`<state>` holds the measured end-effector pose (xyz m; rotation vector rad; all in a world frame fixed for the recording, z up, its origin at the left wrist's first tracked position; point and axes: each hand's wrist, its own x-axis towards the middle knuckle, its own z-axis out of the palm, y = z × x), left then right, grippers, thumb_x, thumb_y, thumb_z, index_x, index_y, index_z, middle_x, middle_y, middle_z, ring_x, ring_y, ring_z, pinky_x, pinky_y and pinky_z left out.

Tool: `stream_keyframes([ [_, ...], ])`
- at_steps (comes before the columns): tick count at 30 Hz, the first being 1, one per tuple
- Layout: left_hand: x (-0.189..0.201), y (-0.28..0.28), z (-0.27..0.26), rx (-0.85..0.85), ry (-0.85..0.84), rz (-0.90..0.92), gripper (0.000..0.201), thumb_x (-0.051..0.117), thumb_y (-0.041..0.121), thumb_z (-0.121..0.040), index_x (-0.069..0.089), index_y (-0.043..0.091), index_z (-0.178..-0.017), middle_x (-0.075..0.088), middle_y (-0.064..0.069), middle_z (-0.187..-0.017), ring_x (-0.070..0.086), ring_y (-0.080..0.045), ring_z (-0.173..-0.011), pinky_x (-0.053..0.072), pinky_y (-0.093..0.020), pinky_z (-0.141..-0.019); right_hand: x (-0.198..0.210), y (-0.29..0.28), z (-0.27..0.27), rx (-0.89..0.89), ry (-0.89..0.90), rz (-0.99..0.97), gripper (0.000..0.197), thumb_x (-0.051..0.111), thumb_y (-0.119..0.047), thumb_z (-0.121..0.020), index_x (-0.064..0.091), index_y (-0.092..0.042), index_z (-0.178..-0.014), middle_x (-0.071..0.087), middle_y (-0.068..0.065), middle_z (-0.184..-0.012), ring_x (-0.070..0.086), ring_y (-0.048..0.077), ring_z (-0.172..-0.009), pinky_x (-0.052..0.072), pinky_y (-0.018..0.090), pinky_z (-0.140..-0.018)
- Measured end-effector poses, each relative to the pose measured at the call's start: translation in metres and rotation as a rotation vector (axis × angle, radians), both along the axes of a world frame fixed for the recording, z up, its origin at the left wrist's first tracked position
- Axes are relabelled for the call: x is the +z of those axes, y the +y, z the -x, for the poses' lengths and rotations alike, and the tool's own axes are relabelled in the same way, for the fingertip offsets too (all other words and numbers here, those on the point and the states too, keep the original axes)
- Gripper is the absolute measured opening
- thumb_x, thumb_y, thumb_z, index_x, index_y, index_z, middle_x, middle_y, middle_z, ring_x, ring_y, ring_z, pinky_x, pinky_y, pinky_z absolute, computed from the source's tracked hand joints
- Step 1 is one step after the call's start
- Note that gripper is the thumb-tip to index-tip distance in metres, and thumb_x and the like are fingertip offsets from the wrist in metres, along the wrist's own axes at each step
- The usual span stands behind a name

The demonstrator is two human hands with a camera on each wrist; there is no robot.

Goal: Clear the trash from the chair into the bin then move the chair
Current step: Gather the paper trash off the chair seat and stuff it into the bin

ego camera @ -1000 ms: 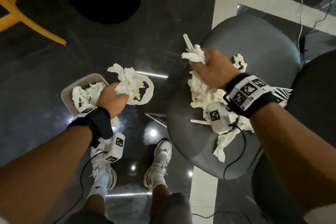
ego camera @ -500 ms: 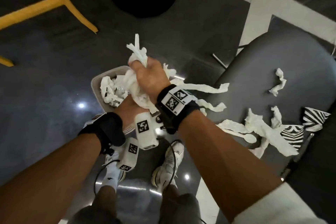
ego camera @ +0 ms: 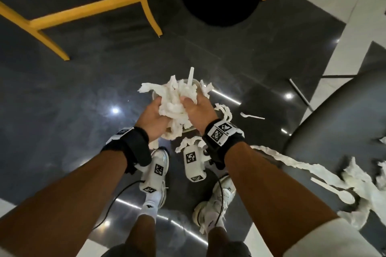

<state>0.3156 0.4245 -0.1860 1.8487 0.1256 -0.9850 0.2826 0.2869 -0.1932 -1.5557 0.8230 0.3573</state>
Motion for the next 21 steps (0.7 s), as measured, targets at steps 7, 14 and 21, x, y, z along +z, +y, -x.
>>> stream_keyframes([
  [7,-0.048,-0.012,-0.016,-0.157,-0.103,-0.126,0.026,0.061,0.014,-0.09,0.055,0.024,-0.114,0.069,0.001,-0.109,0.065,-0.018,-0.101,0.055,-0.038,-0.089,-0.068,0.002,0.003,0.039,0.108,0.071,0.045,0.043,-0.028,-0.092,0.051,-0.02,-0.135,0.07,0.005,-0.115,0.07,0.025,-0.105,0.059,0.048,-0.091],
  [14,-0.114,-0.019,-0.019,-0.315,-0.025,-0.278,0.042,0.068,0.024,-0.087,0.051,0.019,-0.125,0.062,0.006,-0.111,0.062,-0.017,-0.101,0.052,-0.027,-0.079,-0.13,-0.011,-0.002,-0.115,0.351,-0.009,0.042,0.056,-0.034,-0.095,0.045,-0.016,-0.132,0.054,0.006,-0.133,0.057,0.032,-0.121,0.059,0.056,-0.087],
  [21,-0.174,-0.039,-0.018,-0.394,-0.066,-0.314,0.048,0.056,0.046,-0.085,0.06,0.021,-0.126,0.065,-0.001,-0.126,0.06,-0.023,-0.117,0.049,-0.04,-0.102,-0.144,-0.018,0.001,0.012,0.399,-0.074,0.062,0.053,-0.035,-0.083,0.044,-0.012,-0.14,0.055,0.01,-0.135,0.055,0.036,-0.123,0.045,0.045,-0.107],
])
